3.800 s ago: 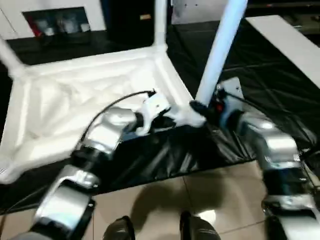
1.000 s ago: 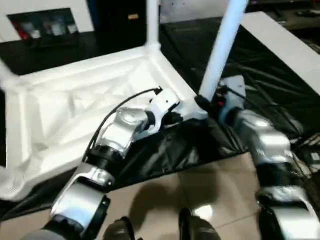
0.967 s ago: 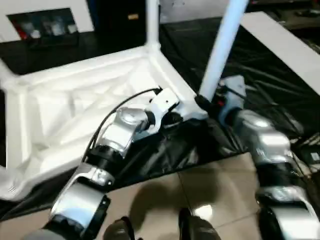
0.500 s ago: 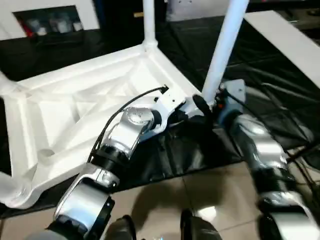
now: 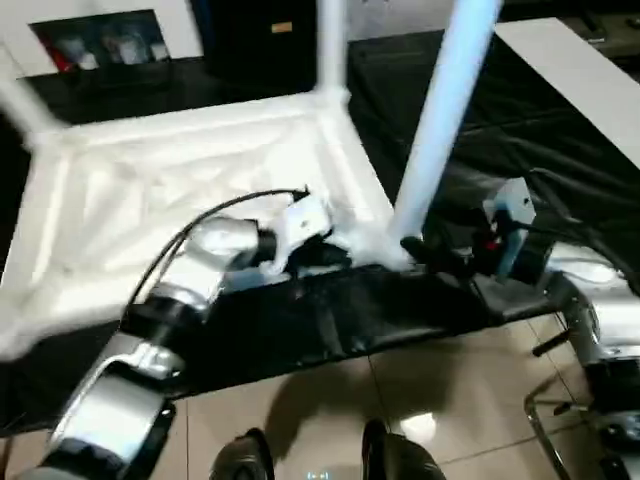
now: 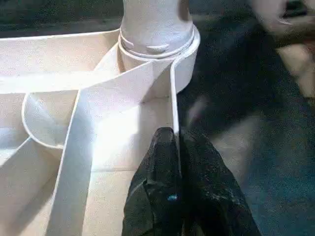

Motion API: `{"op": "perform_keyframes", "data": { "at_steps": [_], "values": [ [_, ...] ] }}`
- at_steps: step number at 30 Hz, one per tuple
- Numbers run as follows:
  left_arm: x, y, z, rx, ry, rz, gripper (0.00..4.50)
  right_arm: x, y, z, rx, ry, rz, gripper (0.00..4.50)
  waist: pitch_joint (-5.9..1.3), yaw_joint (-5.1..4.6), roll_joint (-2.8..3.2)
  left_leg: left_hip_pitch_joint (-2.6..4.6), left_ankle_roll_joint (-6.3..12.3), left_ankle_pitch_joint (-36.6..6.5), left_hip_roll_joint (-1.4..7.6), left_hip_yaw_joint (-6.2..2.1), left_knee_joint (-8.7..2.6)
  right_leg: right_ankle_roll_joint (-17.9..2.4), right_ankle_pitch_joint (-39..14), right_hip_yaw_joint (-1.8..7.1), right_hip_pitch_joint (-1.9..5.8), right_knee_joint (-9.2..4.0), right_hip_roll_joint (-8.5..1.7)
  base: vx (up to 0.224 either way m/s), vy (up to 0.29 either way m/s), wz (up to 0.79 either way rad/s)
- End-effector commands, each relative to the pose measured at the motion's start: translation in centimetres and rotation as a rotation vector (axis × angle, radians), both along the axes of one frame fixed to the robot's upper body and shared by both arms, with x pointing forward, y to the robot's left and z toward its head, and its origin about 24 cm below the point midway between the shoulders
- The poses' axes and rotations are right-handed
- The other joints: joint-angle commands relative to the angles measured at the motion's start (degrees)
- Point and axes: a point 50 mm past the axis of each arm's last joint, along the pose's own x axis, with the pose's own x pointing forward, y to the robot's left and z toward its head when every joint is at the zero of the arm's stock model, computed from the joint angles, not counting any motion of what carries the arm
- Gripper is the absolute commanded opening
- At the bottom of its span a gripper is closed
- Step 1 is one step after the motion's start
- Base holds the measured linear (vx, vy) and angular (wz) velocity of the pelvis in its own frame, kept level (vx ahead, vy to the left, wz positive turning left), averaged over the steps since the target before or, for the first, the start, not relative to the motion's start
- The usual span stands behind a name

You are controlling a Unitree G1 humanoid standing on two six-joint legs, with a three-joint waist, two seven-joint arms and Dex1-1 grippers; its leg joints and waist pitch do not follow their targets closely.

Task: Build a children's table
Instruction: Rotate leg to tighten

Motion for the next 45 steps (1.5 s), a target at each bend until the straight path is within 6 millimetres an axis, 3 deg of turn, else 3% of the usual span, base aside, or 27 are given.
{"op": "perform_keyframes", "data": {
  "at_steps": [1,4,8,15,22,23,29,33,36,39,42,43,45],
  "values": [
    [-1.1,0.0,-1.1,0.057,0.04,-0.109,0.0,-0.5,0.0,0.5,-0.008,-0.018,0.07,4.47,-3.93,0.15,-0.77,0.91,6.5,-14.52,1.49,0.19,-3.28,-11.14,-24.12,1.84,3.71,-3.44,-2.24,0.0,0.0,0.0],
    [-1.6,1.1,-1.2,0.099,0.049,-0.183,0.0,-1.3,0.1,0.8,-0.013,0.0,0.196,4.47,-3.49,0.28,-0.9,0.75,6.75,-15.01,1.54,0.09,-3.54,-10.63,-24.06,2.0,3.77,-3.42,-2.32,0.0,0.0,0.0],
    [-1.7,2.0,-1.1,0.144,0.053,-0.234,0.0,-2.3,0.5,0.3,-0.059,0.075,0.353,4.1,-2.7,0.19,-1.27,0.65,6.22,-16.22,1.61,0.05,-3.78,-10.51,-25.3,2.09,3.46,-3.53,-2.41,0.0,0.0,0.0],
    [-2.3,2.4,-0.6,0.157,0.073,-0.308,0.0,-2.2,1.2,0.0,-0.056,0.107,0.418,3.48,-1.86,0.16,-1.48,0.77,4.39,-17.67,1.81,-0.3,-4.23,-9.53,-29.83,2.36,3.1,-3.86,-2.84,0.0,0.0,0.0],
    [-2.3,2.3,-0.5,0.161,0.075,-0.335,0.0,-1.8,1.7,0.1,-0.054,0.095,0.444,3.05,-1.68,0.22,-1.53,0.78,4.69,-15.33,1.97,-0.09,-4.16,-12.08,-24.24,2.5,3.28,-3.22,-2.79,0.0,0.0,0.0],
    [-2.3,2.3,-0.5,0.162,0.076,-0.337,0.0,-1.8,1.7,0.1,-0.055,0.091,0.444,2.81,-1.69,0.24,-1.54,0.79,4.74,-15.22,1.98,-0.04,-4.15,-12.23,-24.08,2.51,3.29,-3.21,-2.82,0.0,0.0,0.0],
    [-2.4,2.2,-0.5,0.164,0.076,-0.344,0.0,-1.5,2.0,0.2,-0.046,0.076,0.454,2.38,-1.51,0.27,-1.51,0.82,4.11,-16.56,1.99,-0.14,-4.34,-11.58,-27.28,2.55,3.33,-3.52,-3.05,0.0,0.0,0.0],
    [-2.5,2.2,-0.5,0.153,0.086,-0.326,0.0,-1.9,2.2,0.0,-0.022,0.103,0.474,2.09,-1.7,0.31,-1.33,0.83,4.08,-15.82,2.04,-0.1,-4.31,-12.19,-25.35,2.56,3.42,-3.29,-2.98,0.0,0.0,0.0],
    [-2.3,2.2,-0.5,0.145,0.091,-0.301,0.0,-2.1,2.2,-0.1,-0.005,0.113,0.474,2.03,-1.69,0.35,-1.26,0.83,4.21,-15.3,2.04,-0.04,-4.31,-12.62,-24.25,2.58,3.48,-3.21,-2.92,0.0,0.0,0.0],
    [-1.5,1.1,-0.6,0.093,0.121,-0.145,0.0,-2.7,3.2,-0.4,0.053,0.149,0.397,2.0,-1.78,0.72,-1.18,0.91,4.3,-13.77,2.12,0.04,-4.25,-12.85,-22.7,2.73,3.56,-3.05,-2.87,0.0,0.0,0.0],
    [-1.2,0.1,-0.3,0.03,0.128,-0.073,0.0,-2.3,3.9,-0.9,0.045,0.177,0.28,2.0,-1.52,0.47,-1.29,0.76,3.06,-15.59,1.73,-0.18,-4.53,-11.61,-27.54,2.56,3.49,-3.66,-2.93,0.0,0.0,0.0],
    [-0.8,-0.8,-0.1,-0.006,0.122,-0.012,0.0,-1.5,4.7,-1.1,0.065,0.177,0.167,2.0,-1.51,0.3,-1.2,0.88,2.55,-17.1,1.58,-0.33,-4.58,-10.29,-31.25,2.49,3.46,-4.09,-3.1,0.0,0.0,0.0],
    [-0.5,-1.4,0.0,-0.027,0.112,0.037,0.0,-1.1,5.3,-1.1,0.084,0.165,0.109,2.0,-1.33,-0.03,-1.17,0.93,1.54,-18.51,1.46,-0.61,-4.75,-8.44,-35.37,2.35,3.23,-4.55,-3.2,0.0,0.0,0.0]
  ]
}}
